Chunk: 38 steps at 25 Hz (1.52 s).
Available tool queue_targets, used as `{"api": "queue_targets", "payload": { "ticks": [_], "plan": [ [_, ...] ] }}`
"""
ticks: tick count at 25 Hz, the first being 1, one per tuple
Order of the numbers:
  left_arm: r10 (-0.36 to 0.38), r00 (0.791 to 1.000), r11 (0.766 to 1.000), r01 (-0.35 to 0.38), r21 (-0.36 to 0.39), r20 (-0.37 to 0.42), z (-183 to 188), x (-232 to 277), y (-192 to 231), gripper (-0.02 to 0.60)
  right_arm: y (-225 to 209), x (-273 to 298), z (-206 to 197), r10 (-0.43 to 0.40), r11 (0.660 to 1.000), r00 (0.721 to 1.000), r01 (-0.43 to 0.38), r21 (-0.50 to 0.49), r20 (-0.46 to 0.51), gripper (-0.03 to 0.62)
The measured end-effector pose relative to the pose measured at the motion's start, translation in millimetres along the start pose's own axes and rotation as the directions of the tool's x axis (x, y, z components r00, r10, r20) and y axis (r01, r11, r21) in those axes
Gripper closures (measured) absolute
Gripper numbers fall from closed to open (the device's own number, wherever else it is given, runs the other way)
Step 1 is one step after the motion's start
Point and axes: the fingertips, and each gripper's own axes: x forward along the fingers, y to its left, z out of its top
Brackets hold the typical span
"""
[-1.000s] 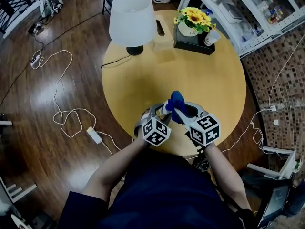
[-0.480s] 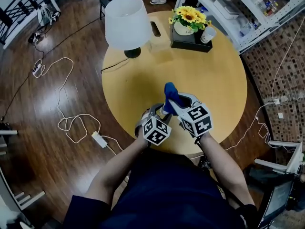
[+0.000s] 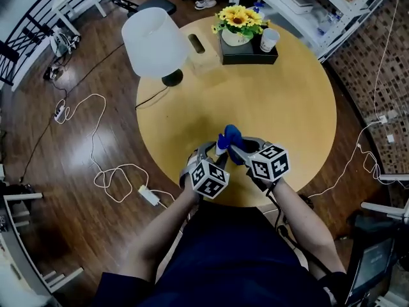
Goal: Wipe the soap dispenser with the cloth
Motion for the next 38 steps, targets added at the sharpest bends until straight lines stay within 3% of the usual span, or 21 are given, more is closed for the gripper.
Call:
{"api": "queue_targets", "payload": {
  "ticks": [5, 8, 14, 17, 21, 24, 27, 30, 33, 35, 38],
  "plan": [
    [-0.125, 0.992, 0.982, 0.127, 0.139, -0.023, -4.2, -3.2, -2.0, 0.388, 27.1, -7.3, -12.7, 0.117, 0.993, 0.993, -0.117, 0.016, 0.007, 0.499],
    [-0.149, 0.988, 0.969, 0.156, 0.192, -0.047, -5.0, -3.1, -4.9, 0.391, 31.2, -16.1, -22.6, 0.139, 0.990, 0.990, -0.139, 0.023, 0.015, 0.499],
    [-0.115, 0.993, 0.985, 0.119, 0.126, -0.037, -4.0, -2.2, -8.0, 0.393, 3.7, 1.1, -6.4, 0.061, 0.998, 0.998, -0.061, 0.014, 0.013, 0.499],
    [-0.098, 0.995, 0.991, 0.100, 0.089, -0.025, -2.3, -1.7, -6.6, 0.393, -3.3, 8.8, 3.6, 0.062, 0.998, 0.998, -0.063, -0.007, -0.008, 0.499],
    [-0.118, 0.993, 0.984, 0.120, 0.131, -0.027, -2.3, -0.1, -8.8, 0.393, -6.9, 6.5, -8.4, 0.055, 0.997, 0.996, -0.059, -0.055, -0.069, 0.499],
    [-0.150, 0.988, 0.976, 0.153, 0.158, -0.031, -3.0, -1.3, -6.9, 0.393, -27.6, 6.6, -24.2, -0.049, 0.994, 0.989, 0.035, -0.100, -0.137, 0.499],
    [-0.173, 0.984, 0.970, 0.177, 0.166, -0.038, -3.3, -2.0, -8.2, 0.391, -54.6, -1.3, -30.0, -0.127, 0.991, 0.982, 0.122, -0.044, -0.140, 0.499],
    [-0.186, 0.982, 0.968, 0.189, 0.164, -0.039, -3.8, -2.4, -8.9, 0.393, -41.4, -10.2, -7.5, -0.054, 0.998, 0.998, 0.054, -0.012, -0.037, 0.499],
    [-0.196, 0.980, 0.966, 0.200, 0.165, -0.038, -4.7, -3.4, -7.1, 0.393, -4.6, 0.1, 7.1, 0.074, 0.993, 0.997, -0.076, -0.086, -0.023, 0.499],
    [-0.202, 0.979, 0.964, 0.206, 0.167, -0.042, -6.0, -3.7, -7.3, 0.393, 2.0, 10.5, 1.0, 0.085, 0.988, 0.994, -0.093, -0.121, -0.065, 0.499],
    [-0.203, 0.978, 0.961, 0.209, 0.183, -0.049, -6.9, -4.1, -9.0, 0.394, -12.5, 15.1, -4.6, 0.033, 0.993, 0.995, -0.043, -0.107, -0.094, 0.499]
  ]
}}
